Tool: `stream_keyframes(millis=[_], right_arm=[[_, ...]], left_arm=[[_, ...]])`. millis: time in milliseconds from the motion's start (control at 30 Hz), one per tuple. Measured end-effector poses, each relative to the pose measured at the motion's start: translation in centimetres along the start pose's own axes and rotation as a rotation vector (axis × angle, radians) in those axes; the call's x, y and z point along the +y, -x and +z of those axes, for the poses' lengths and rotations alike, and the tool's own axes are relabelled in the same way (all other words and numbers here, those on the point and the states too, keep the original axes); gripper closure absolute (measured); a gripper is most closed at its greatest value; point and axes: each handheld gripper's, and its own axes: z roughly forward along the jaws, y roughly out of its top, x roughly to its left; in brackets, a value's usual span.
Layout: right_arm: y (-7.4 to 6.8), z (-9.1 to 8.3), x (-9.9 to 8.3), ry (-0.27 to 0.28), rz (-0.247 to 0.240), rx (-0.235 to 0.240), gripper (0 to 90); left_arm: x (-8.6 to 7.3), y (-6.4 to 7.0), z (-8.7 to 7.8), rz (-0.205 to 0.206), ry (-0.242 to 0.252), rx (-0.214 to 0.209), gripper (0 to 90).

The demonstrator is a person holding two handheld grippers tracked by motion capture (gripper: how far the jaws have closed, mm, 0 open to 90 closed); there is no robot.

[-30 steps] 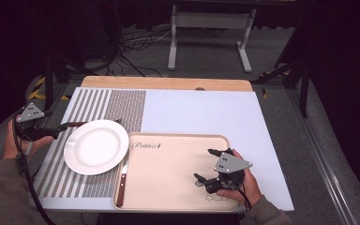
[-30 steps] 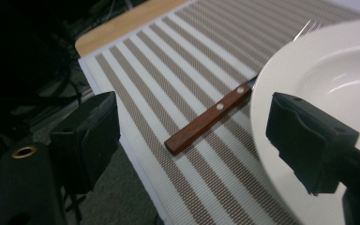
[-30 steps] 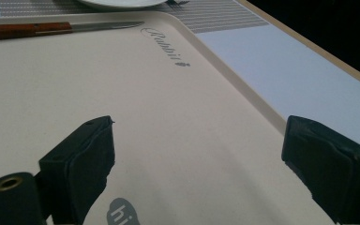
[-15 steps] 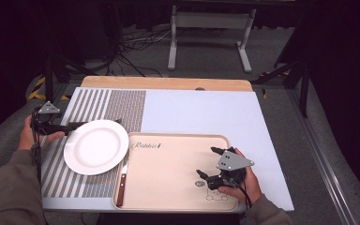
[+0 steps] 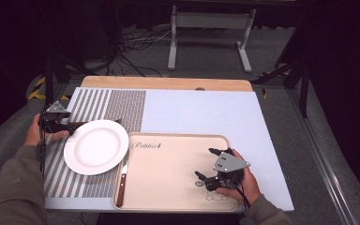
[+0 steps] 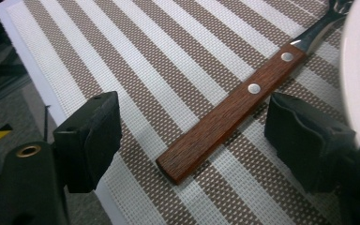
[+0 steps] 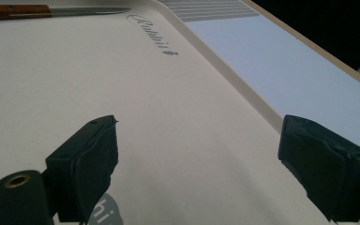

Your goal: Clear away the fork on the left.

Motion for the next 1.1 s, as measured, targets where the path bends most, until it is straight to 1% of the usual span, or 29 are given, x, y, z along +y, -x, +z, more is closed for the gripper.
stream_keyframes(millis=[33,67,133,167,200,267,300,333,367,400,433,500,533,600,667,733,767,800,833,900,933,967,1000,1033,1067,1100], right_arm=[[-0.1,0.0,0.1,-0.003,-0.010,0.001,13.4],[-0.1,0.1,0.1,-0.007,-0.015,0.000,13.4],[0.1,0.1,0.0,-0.005,-0.005,0.003,13.4],[0.1,0.1,0.0,-0.010,0.004,0.004,13.4],[0.1,0.1,0.0,-0.010,0.004,0.004,13.4],[0.1,0.2,0.0,-0.004,0.015,0.014,13.4],[-0.1,0.2,0.2,-0.003,0.007,0.024,13.4],[-0.2,0.3,0.2,-0.001,0.005,0.032,13.4],[-0.2,0.3,0.2,-0.001,0.005,0.032,13.4],[-0.3,0.5,0.3,-0.003,-0.005,0.041,13.4],[-0.4,0.5,0.3,-0.007,-0.011,0.044,13.4],[-0.5,0.5,0.2,-0.004,-0.012,0.050,13.3],[-0.4,0.6,0.2,-0.004,-0.009,0.052,13.3],[-0.4,0.6,0.0,-0.004,-0.005,0.054,13.3],[-0.5,0.6,-0.1,-0.010,-0.004,0.058,13.2],[-0.5,0.7,-0.1,-0.012,-0.007,0.059,13.3],[-0.6,0.8,-0.2,-0.020,-0.006,0.066,13.2],[-0.7,1.0,-0.2,-0.024,-0.010,0.068,13.2],[-0.7,1.0,-0.2,-0.028,-0.015,0.069,13.2],[-0.7,1.0,-0.2,-0.032,-0.014,0.070,13.2],[-0.7,1.1,-0.2,-0.033,-0.008,0.066,13.2],[-0.6,1.0,-0.3,-0.033,-0.003,0.065,13.2],[-0.6,1.0,-0.2,-0.035,-0.001,0.064,13.3],[-0.7,1.0,-0.2,-0.038,0.000,0.066,13.3],[-0.7,1.0,-0.2,-0.040,-0.004,0.072,13.3],[-0.7,1.0,-0.2,-0.040,-0.004,0.072,13.3]], left_arm=[[0.0,-0.1,0.0,0.007,0.003,-0.033,24.3],[-0.1,-0.2,0.1,-0.001,0.007,-0.062,28.7],[-0.1,-0.2,0.3,-0.001,0.012,-0.100,35.7],[-0.1,-0.2,0.3,-0.001,0.012,-0.100,42.3],[-0.2,-0.1,0.3,-0.007,0.016,-0.131,42.3],[-0.3,-0.1,0.3,-0.009,0.020,-0.140,46.3],[-0.4,-0.1,0.3,-0.008,0.023,-0.136,47.8],[-0.4,0.0,0.3,-0.003,0.026,-0.147,49.4],[-0.4,0.0,0.3,-0.003,0.026,-0.147,54.6],[-0.3,0.0,0.2,0.016,0.019,-0.147,57.6],[-0.2,0.2,0.2,0.021,0.015,-0.156,59.1],[-0.1,0.4,0.1,0.038,0.010,-0.146,60.4],[-0.2,0.5,0.1,0.043,0.014,-0.150,62.8],[-0.3,0.6,0.1,0.038,0.019,-0.151,68.5],[-0.4,0.8,0.0,0.047,0.027,-0.155,72.6],[-0.4,0.8,0.0,0.049,0.026,-0.150,73.8],[-0.3,0.9,0.0,0.058,0.022,-0.142,74.4],[-0.2,1.0,0.0,0.054,0.017,-0.138,74.7],[-0.1,1.1,-0.1,0.072,0.010,-0.125,75.3],[0.0,1.4,-0.1,0.064,0.004,-0.108,75.4],[0.0,1.4,-0.1,0.064,0.004,-0.108,75.4],[0.0,1.6,-0.2,0.063,0.000,-0.096,75.3],[0.0,1.6,-0.2,0.055,0.003,-0.057,75.4],[-0.1,1.5,-0.2,0.051,0.003,-0.038,75.4],[-0.1,1.5,-0.2,0.051,0.003,-0.038,75.3],[-0.2,1.4,-0.3,0.035,0.004,-0.024,75.3]])
